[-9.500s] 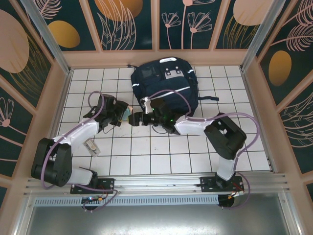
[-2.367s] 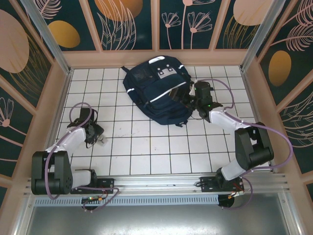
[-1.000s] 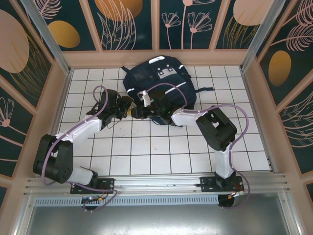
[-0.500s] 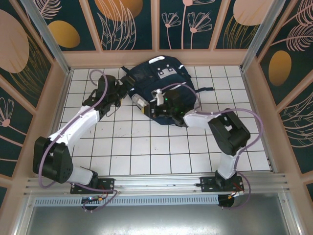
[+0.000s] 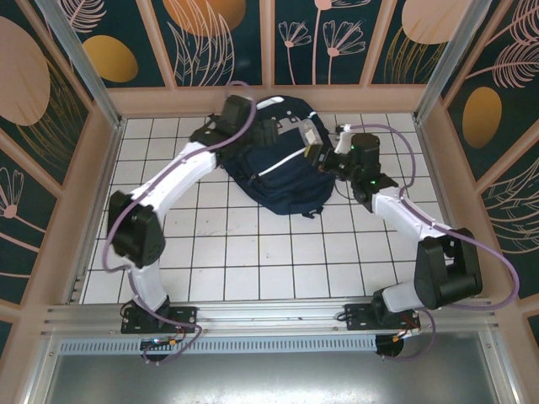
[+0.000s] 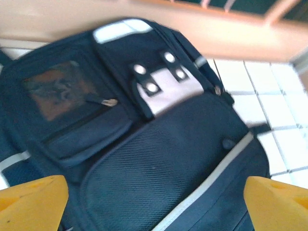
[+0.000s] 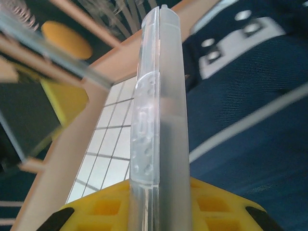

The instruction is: Pack the student bag

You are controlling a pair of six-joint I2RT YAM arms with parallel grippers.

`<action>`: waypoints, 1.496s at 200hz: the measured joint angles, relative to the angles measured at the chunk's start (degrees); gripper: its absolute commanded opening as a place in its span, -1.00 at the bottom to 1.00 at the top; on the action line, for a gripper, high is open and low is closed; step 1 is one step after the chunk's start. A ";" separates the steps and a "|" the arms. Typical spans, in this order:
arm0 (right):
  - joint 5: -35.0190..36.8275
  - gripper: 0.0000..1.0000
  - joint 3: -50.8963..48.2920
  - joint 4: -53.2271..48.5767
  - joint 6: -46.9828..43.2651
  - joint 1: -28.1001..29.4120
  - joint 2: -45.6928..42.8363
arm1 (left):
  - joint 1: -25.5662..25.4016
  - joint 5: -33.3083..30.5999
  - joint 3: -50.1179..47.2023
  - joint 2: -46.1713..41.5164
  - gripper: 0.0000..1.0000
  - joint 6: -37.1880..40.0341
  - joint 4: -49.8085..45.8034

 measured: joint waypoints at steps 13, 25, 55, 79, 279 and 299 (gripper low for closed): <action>0.61 -0.71 -1.25 -1.18 1.36 -3.08 -0.81 | -2.49 0.02 4.26 4.61 0.83 4.57 -2.40; 1.22 -0.71 -3.32 -2.25 2.64 -6.14 -1.90 | -4.63 0.13 6.54 7.91 0.83 8.37 -4.00; 2.19 -0.71 -8.61 -5.35 4.76 -12.50 -5.29 | -8.74 0.96 8.04 12.52 0.84 15.78 -6.03; 3.04 -0.71 -11.43 -7.61 4.98 -16.06 -9.20 | -11.04 -0.48 9.35 14.86 0.85 20.50 -6.71; -6.86 -0.70 -11.80 4.39 8.26 -4.74 0.63 | -9.75 -7.54 27.76 19.04 -1.00 20.72 -18.27; -8.72 -0.69 -9.66 7.80 9.90 -2.40 5.07 | -9.92 -6.86 28.35 19.04 -1.00 19.26 -19.71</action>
